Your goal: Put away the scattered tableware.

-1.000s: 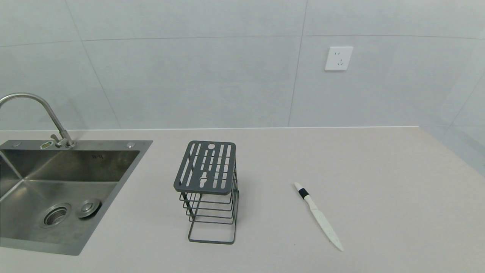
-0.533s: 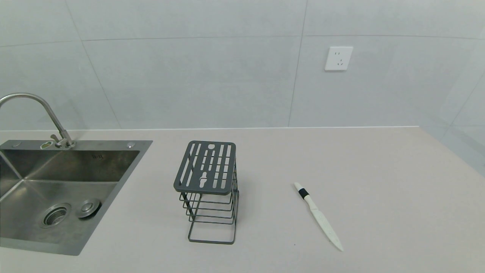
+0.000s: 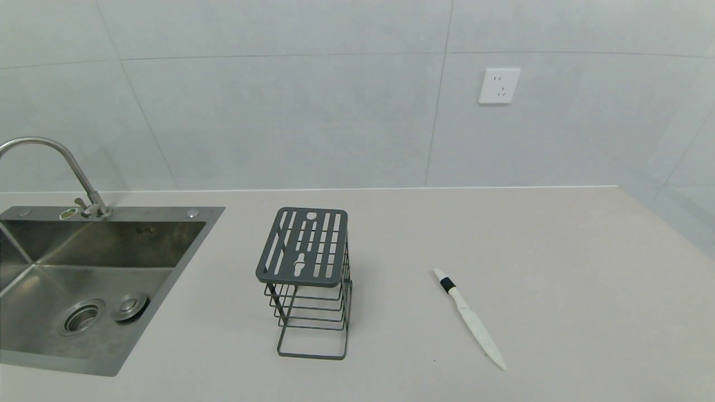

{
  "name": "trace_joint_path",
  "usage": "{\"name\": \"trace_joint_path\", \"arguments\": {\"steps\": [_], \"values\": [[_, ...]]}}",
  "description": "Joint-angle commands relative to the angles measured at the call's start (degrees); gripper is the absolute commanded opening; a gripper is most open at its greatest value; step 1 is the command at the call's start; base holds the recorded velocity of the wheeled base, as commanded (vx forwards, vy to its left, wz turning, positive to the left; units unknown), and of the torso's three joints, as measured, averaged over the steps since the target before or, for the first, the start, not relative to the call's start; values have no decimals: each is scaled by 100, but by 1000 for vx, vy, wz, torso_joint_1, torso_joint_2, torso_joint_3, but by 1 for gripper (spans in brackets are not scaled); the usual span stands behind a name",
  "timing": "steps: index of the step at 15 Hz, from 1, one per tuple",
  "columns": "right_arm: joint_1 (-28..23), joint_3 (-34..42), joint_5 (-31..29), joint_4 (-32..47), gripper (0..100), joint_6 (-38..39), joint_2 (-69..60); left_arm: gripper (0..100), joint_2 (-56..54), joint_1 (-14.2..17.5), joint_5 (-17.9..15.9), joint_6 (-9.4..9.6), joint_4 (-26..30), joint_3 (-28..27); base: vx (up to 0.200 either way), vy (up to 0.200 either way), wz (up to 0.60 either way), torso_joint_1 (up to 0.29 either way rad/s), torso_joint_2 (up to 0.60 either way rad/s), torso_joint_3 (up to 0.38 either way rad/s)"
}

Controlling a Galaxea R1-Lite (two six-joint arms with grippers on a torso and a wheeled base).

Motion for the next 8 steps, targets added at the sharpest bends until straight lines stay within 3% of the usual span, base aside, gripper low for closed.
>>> {"name": "trace_joint_path", "arguments": {"steps": [1, 4, 8], "values": [[477, -413, 3, -6, 100, -7, 847, 100, 7, 1, 1, 7, -2, 0, 0, 0, 0, 0, 0, 0], [828, -598, -59, -102, 100, -15, 1586, 100, 7, 1, 1, 16, -2, 0, 0, 0, 0, 0, 0, 0], [1101, -589, -77, -428, 100, -604, 2851, 100, 7, 1, 1, 16, -2, 0, 0, 0, 0, 0, 0, 0]]}}
